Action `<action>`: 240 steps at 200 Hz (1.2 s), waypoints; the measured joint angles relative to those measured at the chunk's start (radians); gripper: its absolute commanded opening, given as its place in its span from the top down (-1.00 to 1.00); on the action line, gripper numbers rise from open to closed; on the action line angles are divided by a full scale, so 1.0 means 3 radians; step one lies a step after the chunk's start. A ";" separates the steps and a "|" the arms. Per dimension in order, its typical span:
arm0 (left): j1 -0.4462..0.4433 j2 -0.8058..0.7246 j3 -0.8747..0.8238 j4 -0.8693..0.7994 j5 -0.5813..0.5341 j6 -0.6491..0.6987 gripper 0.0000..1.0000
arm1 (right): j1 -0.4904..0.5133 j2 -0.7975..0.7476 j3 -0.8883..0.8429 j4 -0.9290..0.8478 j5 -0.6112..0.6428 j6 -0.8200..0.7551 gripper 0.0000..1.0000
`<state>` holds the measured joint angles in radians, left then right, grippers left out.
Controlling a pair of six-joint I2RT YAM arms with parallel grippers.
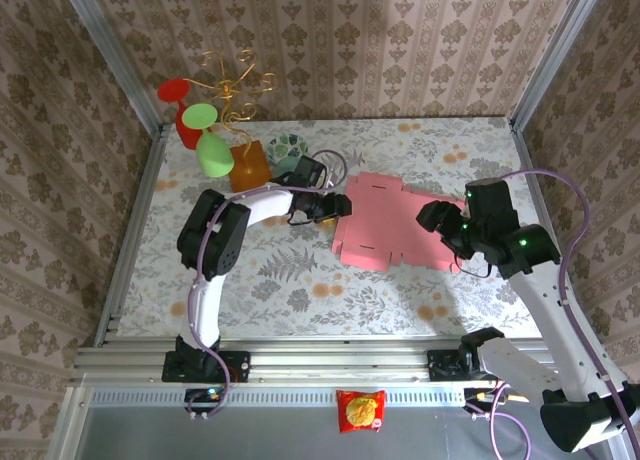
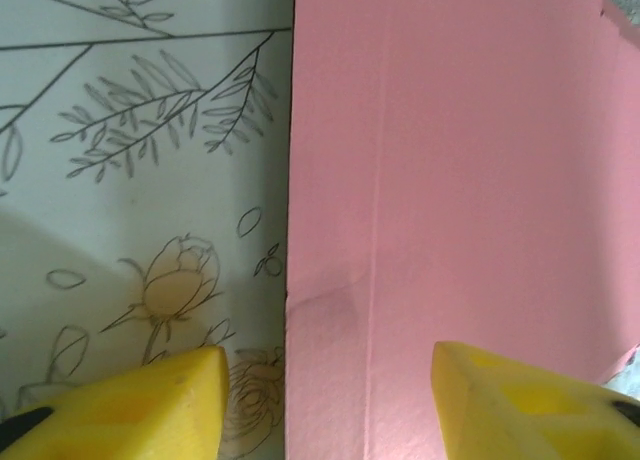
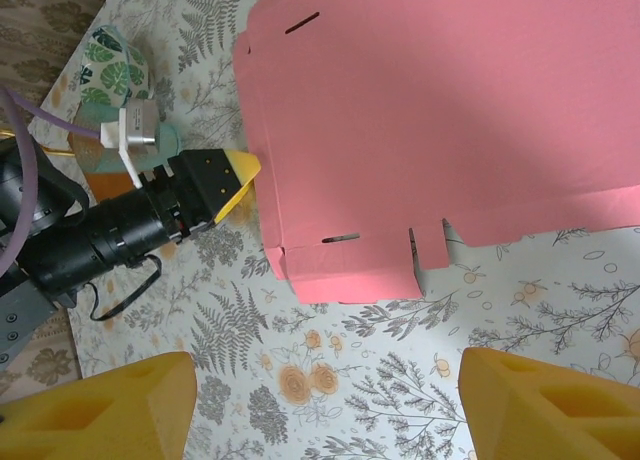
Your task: Fold the paper box
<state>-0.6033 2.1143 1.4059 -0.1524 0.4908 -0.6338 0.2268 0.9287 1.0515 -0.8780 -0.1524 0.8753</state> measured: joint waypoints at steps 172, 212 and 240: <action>-0.0158 -0.1071 -0.0491 0.1029 -0.0476 -0.1537 1.00 | 0.0041 0.0276 -0.0014 0.0149 -0.0053 -0.0025 -0.35; -0.0219 -0.1099 -0.0491 0.0991 -0.0590 -0.1774 1.00 | 0.0109 0.0324 -0.0128 0.0394 -0.0081 0.0233 -0.55; -0.0235 -0.1099 -0.0491 0.0982 -0.0617 -0.1845 1.00 | 0.0136 0.0118 -0.0713 0.0913 -0.0169 0.0833 -0.63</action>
<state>-0.6739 1.7847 1.2587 0.1421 0.3058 -1.1873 0.2676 0.9642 0.8375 -0.6041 -0.2031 1.1252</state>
